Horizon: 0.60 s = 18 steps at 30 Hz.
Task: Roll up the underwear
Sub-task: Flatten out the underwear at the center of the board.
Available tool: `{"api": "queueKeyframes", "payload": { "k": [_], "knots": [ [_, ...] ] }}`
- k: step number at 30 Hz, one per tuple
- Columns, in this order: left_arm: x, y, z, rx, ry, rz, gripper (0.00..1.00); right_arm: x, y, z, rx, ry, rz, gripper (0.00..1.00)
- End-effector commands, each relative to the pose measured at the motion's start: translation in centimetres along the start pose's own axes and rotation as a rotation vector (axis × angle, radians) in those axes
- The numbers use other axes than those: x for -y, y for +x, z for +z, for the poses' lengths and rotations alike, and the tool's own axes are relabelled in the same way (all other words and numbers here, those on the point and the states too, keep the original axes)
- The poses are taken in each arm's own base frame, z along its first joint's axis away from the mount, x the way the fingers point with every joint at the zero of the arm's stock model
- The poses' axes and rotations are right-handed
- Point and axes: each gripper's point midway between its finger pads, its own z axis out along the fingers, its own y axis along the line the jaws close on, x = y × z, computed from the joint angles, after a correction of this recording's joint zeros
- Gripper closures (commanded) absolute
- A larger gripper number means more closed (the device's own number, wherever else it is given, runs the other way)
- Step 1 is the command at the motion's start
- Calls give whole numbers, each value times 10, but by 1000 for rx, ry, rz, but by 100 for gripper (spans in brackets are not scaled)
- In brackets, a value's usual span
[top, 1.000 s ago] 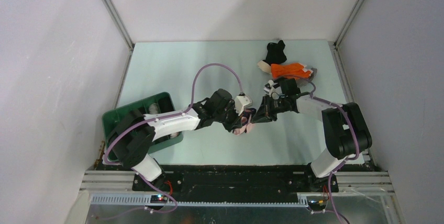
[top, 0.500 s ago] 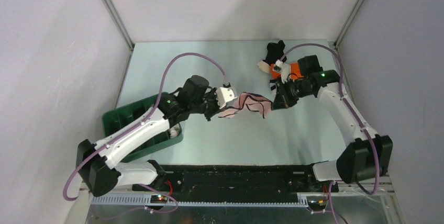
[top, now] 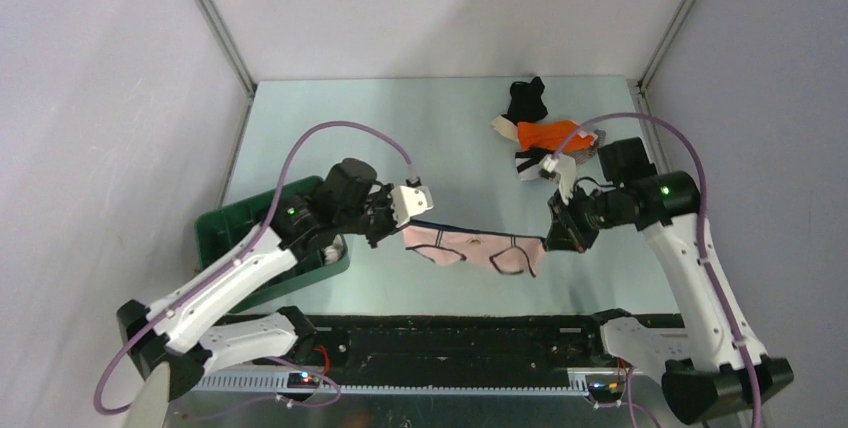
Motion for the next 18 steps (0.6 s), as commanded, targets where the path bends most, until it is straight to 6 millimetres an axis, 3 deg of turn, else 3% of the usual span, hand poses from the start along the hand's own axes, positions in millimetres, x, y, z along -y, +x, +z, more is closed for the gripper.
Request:
{"api": "queueKeyframes", "payload": {
  "k": [1,6,9,11,14,16,18],
  "knots": [
    [14,2,-20,25,29,22,100,-48,22,-19,-6,-128,-100,100],
    [33,-5,-29,82,119,53,100,-80,34,-28,49,-195,-211,100],
    [40,-3,-19,86,171,73,100,-77,39,-20,37,-209,-225,100],
    [38,5,-5,46,186,66,100,-62,41,-6,0,-191,-198,100],
    [29,22,20,-25,189,0,100,-47,61,15,-187,-296,-150,100],
    [14,29,38,-54,173,-53,100,-28,69,27,-300,-337,-133,100],
    [-4,33,55,-78,158,-87,100,-8,64,35,-318,-368,-124,100]
  ]
}}
